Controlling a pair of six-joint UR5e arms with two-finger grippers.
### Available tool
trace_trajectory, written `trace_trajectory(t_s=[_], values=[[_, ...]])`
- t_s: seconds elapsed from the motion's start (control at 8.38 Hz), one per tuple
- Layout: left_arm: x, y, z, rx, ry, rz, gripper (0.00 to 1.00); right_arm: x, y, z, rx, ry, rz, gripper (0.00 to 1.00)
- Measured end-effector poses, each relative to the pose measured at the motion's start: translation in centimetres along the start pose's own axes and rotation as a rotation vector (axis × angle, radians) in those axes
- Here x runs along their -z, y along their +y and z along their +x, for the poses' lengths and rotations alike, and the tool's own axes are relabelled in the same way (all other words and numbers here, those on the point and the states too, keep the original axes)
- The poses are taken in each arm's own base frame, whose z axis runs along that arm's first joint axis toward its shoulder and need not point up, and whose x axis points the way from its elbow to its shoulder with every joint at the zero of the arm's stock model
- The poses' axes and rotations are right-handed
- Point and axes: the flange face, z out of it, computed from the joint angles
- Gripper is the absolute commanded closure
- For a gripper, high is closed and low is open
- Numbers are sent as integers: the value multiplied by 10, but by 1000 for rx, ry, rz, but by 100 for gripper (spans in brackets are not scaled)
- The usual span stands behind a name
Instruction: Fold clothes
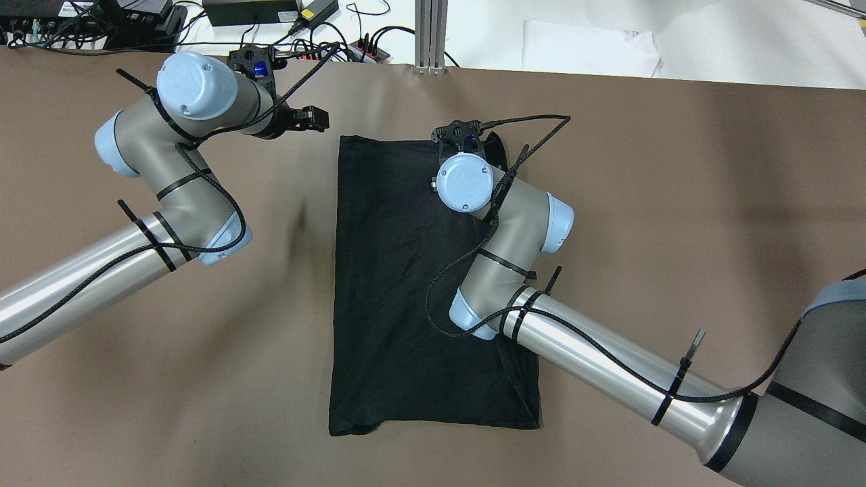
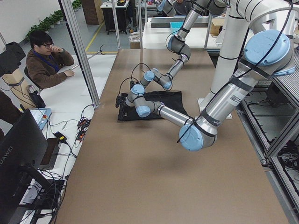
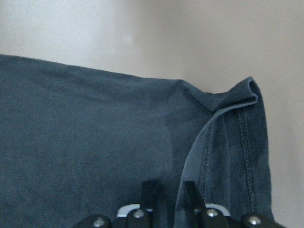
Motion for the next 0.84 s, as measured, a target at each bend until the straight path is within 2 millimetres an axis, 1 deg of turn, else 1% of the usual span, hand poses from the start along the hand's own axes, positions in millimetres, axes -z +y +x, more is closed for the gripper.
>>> trace_trajectory(t_s=[0.12,0.36,0.6,0.84], values=[[0,0,0,0,0,0,0,1,-3,1,10,0,3,64],[0,1,1,1,2,-1,0,2,-6,2,17,0,7,57],[-1,2,1,2,2,-1,0,1,-6,4,21,3,7,58],[-1,3,2,7,2,-2,0,-1,-4,6,23,7,5,61]])
